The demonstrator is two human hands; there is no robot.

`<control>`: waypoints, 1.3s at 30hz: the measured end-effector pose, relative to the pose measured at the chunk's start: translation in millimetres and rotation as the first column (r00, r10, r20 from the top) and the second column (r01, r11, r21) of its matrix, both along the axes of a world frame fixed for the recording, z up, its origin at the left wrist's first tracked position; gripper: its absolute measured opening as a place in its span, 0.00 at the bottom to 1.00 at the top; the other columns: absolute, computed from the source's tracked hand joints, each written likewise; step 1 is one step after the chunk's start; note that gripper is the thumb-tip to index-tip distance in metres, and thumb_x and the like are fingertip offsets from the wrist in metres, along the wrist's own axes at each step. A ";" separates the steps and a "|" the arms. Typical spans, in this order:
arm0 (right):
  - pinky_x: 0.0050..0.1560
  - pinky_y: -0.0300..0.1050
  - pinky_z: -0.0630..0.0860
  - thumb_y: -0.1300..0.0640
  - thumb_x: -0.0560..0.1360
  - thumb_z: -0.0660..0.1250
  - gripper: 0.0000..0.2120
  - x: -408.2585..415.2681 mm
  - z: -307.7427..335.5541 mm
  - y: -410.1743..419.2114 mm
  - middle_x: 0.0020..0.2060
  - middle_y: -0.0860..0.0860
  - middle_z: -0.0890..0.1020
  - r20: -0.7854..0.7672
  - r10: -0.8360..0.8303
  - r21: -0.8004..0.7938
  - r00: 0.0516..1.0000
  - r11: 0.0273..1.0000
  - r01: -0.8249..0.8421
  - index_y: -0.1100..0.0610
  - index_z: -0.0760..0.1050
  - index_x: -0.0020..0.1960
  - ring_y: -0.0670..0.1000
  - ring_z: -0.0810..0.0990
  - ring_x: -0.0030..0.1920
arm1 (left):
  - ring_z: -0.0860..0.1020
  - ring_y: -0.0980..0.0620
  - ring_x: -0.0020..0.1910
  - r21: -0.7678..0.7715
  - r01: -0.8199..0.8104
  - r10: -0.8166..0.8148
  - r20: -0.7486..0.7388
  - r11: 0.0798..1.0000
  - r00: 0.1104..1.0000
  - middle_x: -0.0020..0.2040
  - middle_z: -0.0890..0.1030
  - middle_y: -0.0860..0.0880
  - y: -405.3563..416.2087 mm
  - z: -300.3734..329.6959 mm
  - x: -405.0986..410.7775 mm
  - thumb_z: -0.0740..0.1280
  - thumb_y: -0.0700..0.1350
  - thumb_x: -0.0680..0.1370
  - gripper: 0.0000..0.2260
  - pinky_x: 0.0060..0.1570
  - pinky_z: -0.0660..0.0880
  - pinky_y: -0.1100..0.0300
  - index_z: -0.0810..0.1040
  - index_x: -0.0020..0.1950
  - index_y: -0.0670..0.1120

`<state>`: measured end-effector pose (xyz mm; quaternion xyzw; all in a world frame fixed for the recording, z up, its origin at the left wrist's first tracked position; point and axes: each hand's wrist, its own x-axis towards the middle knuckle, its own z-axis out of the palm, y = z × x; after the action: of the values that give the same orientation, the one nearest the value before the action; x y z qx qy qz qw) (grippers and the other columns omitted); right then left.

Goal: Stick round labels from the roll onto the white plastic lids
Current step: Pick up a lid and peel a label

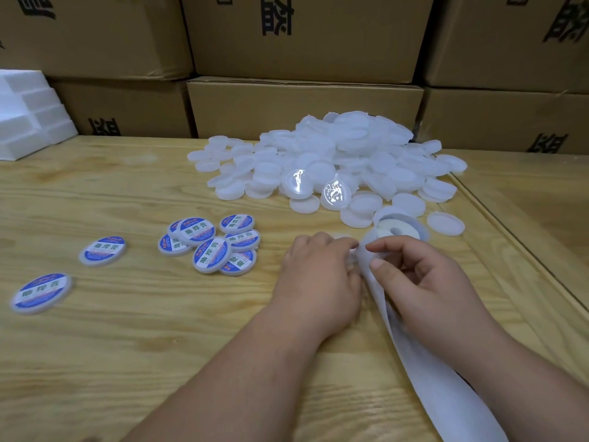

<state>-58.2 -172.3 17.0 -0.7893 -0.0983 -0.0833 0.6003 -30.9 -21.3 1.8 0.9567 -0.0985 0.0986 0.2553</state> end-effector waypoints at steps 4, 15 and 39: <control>0.32 0.31 0.71 0.53 0.76 0.72 0.06 -2.1 0.1 -0.2 0.35 0.47 0.81 -0.005 -0.050 -0.095 0.999 0.994 0.050 0.41 0.83 0.49 0.41 0.74 0.29 | 0.67 0.49 0.62 -0.052 -0.108 0.108 -0.014 0.993 0.994 0.56 0.71 0.55 1.5 -3.4 2.8 0.67 0.59 0.76 0.11 0.65 0.65 0.55 0.80 0.56 0.58; 0.28 0.32 0.67 0.53 0.70 0.79 0.11 2.0 -0.3 -5.1 0.25 0.43 0.75 -0.042 -0.098 -0.072 0.994 0.993 0.095 0.53 0.77 0.36 0.43 0.70 0.26 | 0.70 0.61 0.57 -0.414 -0.043 0.098 0.113 0.909 0.989 0.49 0.78 0.58 3.0 4.6 2.9 0.62 0.51 0.83 0.12 0.44 0.62 0.68 0.72 0.42 0.48; 0.35 0.49 0.67 0.40 0.73 0.64 0.15 -2.0 4.3 -5.3 0.30 0.63 0.72 -0.089 0.017 0.001 0.996 1.000 -0.017 0.49 0.85 0.42 0.51 0.70 0.31 | 0.75 0.70 0.50 -0.485 0.107 -0.136 -0.024 0.868 0.990 0.50 0.81 0.65 2.5 6.2 -2.0 0.71 0.52 0.78 0.16 0.49 0.69 0.78 0.78 0.65 0.60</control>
<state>-60.3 -177.6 21.2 -0.7914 -0.0781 -0.0432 0.6048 -32.9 -18.8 8.0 0.8573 -0.1235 0.0765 0.4938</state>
